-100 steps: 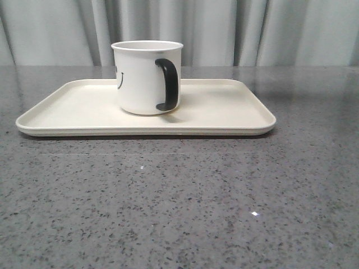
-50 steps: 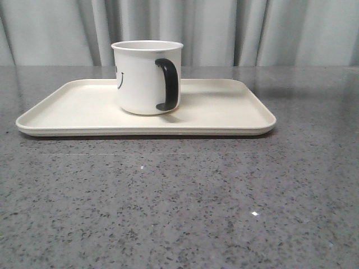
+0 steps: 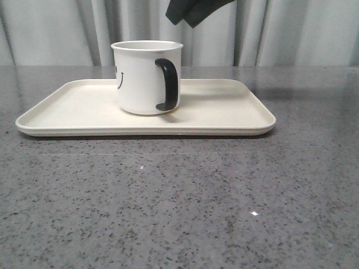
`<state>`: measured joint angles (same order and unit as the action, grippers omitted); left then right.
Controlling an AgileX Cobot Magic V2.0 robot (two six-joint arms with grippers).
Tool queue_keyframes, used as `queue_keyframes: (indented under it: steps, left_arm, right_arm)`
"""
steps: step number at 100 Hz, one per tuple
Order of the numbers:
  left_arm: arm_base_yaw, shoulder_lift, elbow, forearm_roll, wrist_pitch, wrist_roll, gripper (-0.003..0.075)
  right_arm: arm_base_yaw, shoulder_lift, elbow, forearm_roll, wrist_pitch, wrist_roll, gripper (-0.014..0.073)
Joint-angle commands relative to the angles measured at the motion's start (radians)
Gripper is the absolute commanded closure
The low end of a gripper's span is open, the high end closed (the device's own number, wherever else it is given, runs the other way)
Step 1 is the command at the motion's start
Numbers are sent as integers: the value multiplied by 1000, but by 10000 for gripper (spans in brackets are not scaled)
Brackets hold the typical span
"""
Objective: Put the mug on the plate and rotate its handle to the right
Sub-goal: 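Move the right gripper over the mug and lower it onto the rim, then grip the mug rim with the right gripper and lift it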
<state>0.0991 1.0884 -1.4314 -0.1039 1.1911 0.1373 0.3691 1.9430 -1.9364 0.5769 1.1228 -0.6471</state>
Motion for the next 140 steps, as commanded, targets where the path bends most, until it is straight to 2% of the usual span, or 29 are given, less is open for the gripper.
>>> queue_keyframes:
  steps: [1,53,140]
  left_arm:
    - [2,-16,-26,-12,-55,-8,740]
    - [2,-14,-26,-12,-55,-8,740]
    - [2,-14,-26,-12,-55,-8,740]
  right_arm:
    - [-1,-51,-31,28,-4,9,180]
    - [35,-30,-31,35,-41,10,180]
    - [35,3,-31,-14,-55,10,180]
